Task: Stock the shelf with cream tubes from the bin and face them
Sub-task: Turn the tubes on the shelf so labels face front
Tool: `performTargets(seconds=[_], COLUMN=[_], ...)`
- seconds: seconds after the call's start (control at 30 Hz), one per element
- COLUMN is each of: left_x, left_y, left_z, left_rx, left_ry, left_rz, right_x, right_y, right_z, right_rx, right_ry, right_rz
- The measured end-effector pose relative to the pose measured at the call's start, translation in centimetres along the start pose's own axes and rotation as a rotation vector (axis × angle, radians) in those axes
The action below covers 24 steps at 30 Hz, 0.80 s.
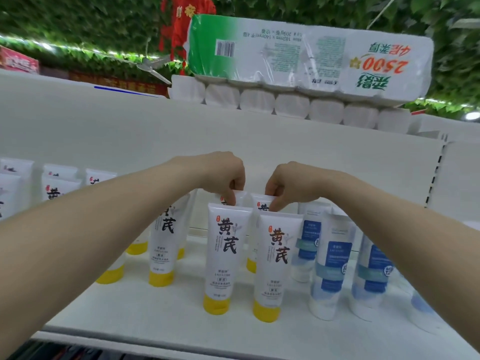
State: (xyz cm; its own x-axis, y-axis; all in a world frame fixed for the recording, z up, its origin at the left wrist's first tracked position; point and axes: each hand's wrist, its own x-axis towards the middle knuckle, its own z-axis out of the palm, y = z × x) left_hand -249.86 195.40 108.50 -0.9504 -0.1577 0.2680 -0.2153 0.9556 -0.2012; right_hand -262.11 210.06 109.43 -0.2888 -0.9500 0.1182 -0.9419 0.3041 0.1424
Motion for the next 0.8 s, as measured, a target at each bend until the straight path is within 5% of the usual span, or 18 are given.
performTargets(seconds=[0.8], left_x=[-1.0], left_y=[-1.3], left_z=[1.1], left_rx=[-0.075], left_ry=[-0.041], left_rz=[-0.077], right_x=[1.2], right_y=[-0.2], right_z=[0.5], right_rx=[0.049], right_ry=[0.021], right_rz=[0.068])
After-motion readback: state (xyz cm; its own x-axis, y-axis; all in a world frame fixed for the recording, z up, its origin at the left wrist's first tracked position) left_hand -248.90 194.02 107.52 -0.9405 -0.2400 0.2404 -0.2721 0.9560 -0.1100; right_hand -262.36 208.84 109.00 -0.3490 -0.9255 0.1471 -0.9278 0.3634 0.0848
